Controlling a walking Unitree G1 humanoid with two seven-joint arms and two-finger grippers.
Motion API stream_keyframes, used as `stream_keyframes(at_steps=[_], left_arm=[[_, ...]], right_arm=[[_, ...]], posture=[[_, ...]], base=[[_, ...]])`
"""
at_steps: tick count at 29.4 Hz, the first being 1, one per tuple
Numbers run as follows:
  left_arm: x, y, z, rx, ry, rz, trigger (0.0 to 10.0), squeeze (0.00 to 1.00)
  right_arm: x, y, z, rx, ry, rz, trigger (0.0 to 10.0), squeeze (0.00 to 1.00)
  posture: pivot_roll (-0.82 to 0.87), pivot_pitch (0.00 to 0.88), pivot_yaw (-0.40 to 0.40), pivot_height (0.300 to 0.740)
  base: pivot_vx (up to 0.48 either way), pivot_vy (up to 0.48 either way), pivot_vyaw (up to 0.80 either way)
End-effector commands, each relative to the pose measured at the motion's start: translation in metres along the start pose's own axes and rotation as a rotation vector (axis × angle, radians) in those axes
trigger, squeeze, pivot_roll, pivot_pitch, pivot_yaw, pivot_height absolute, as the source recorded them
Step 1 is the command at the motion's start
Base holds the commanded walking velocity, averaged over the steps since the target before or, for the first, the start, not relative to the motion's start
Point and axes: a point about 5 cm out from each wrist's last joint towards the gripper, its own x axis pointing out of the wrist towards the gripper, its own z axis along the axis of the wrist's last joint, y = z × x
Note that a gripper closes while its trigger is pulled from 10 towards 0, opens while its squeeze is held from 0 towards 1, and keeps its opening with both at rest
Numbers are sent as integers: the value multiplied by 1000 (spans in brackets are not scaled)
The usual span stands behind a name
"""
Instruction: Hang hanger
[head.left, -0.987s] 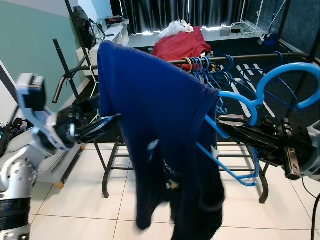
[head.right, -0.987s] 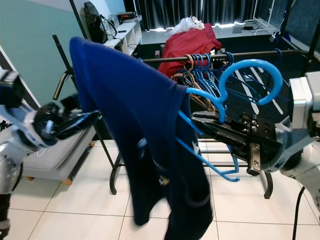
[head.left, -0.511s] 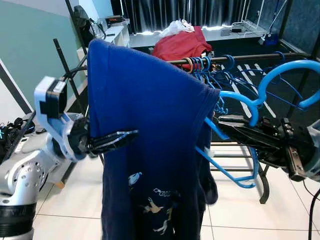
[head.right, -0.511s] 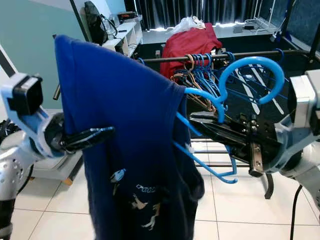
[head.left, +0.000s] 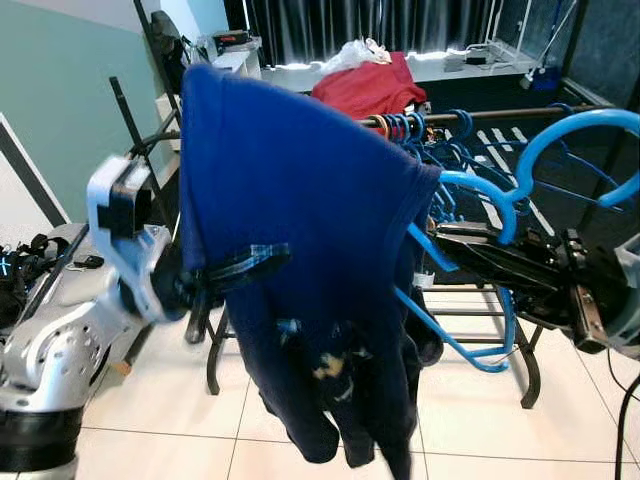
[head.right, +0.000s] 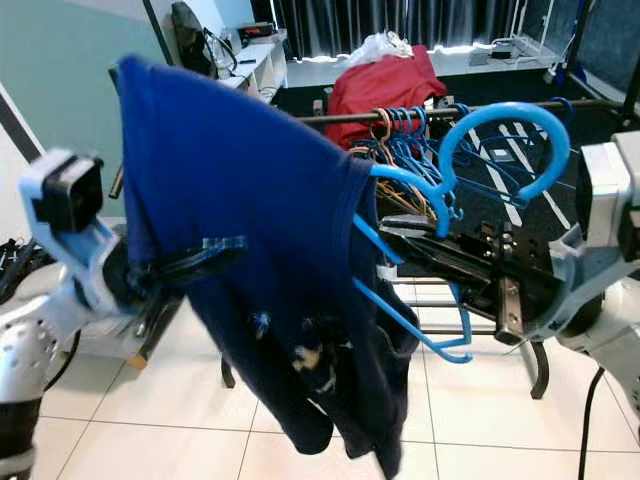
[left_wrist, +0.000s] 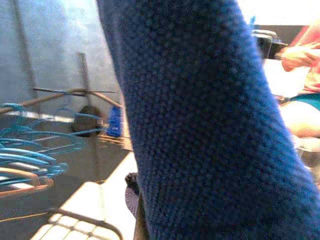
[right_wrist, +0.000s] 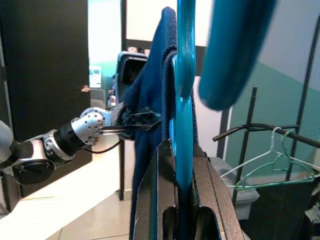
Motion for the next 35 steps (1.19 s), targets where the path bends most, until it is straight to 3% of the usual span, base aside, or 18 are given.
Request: stream_keyframes(at_steps=[1, 5, 8, 9, 13, 14, 17, 18, 19, 20, 21, 22, 23, 25, 27, 30, 33, 35], left_arm=[[-4, 6, 7, 42, -28, 60, 0, 0], [-10, 27, 25, 132, -118, 235, 0, 0], [-43, 57, 66, 251, -293, 555, 0, 0], [-43, 57, 66, 251, -293, 555, 0, 0], [-81, 70, 103, 332, -401, 789, 0, 0], [-86, 71, 107, 339, -414, 811, 0, 0], [-103, 79, 105, 369, -337, 968, 0, 0], [-111, 86, 88, 391, -177, 1081, 4745, 0], [-111, 86, 88, 391, -177, 1081, 4745, 0], [-113, 88, 70, 393, -52, 1109, 7216, 0], [-113, 89, 37, 366, 115, 1133, 10000, 0], [-113, 86, 7, 346, 239, 1136, 10000, 0], [-112, 81, -18, 305, 305, 1140, 10000, 0], [-111, 77, -33, 279, 335, 1143, 10000, 0], [-111, 66, -70, 176, 358, 1180, 10000, 0], [-111, 20, -143, -50, 467, 1340, 10000, 0], [-103, 7, -148, 25, 453, 1325, 10000, 0], [-99, 13, -138, 51, 366, 1344, 10000, 0]], right_arm=[[1, 2, 0, -17, 24, -3, 0, 0], [-7, -3, -21, -13, 177, -72, 0, 0], [-36, -7, -65, 23, 493, -174, 0, 0], [-36, -7, -65, 23, 493, -174, 0, 0], [-71, -2, -104, 59, 796, -226, 0, 0], [-74, 0, -107, 68, 824, -225, 0, 0], [-64, 2, -96, 105, 660, -225, 0, 0], [-54, -3, -81, 105, 466, -249, 0, 0], [-54, -3, -81, 105, 466, -249, 0, 0], [-53, -10, -76, 75, 396, -297, 0, 0], [-56, -24, -78, 38, 375, -418, 2784, 0], [-59, -36, -85, 2, 373, -536, 10000, 0], [-61, -45, -94, -21, 389, -637, 10000, 0], [-62, -50, -100, -32, 399, -692, 10000, 0], [-60, -51, -125, 40, 421, -780, 10000, 0], [-59, -34, -185, 119, 476, -925, 10000, 0], [-59, -37, -181, 101, 455, -951, 10000, 0], [-63, -42, -179, 114, 465, -954, 10000, 0]], posture=[[-138, 0, 100, 740], [-139, 0, 101, 740], [-137, 0, 99, 740], [-137, 0, 99, 740], [-127, 0, 99, 740], [-127, 0, 99, 740], [-117, 0, 100, 740], [-116, 0, 101, 740], [-116, 0, 101, 740], [-116, 0, 101, 740], [-117, 0, 106, 740], [-117, 0, 106, 740], [-122, 0, 109, 740], [-122, 0, 109, 740], [-118, 0, 105, 740], [-93, 0, 86, 740], [-84, 0, 83, 740], [-74, 0, 64, 740]], base=[[0, 0, 0], [0, 0, 0], [0, 0, 0], [0, 0, 0], [0, 0, 0], [0, 0, 0], [0, 0, 0], [0, 0, 0], [0, 0, 0], [0, 0, 0], [0, 0, 0], [0, 0, 0], [0, 0, 0], [0, 0, 0], [0, 0, 0], [0, 0, 202], [0, 0, 610], [0, 0, 631]])
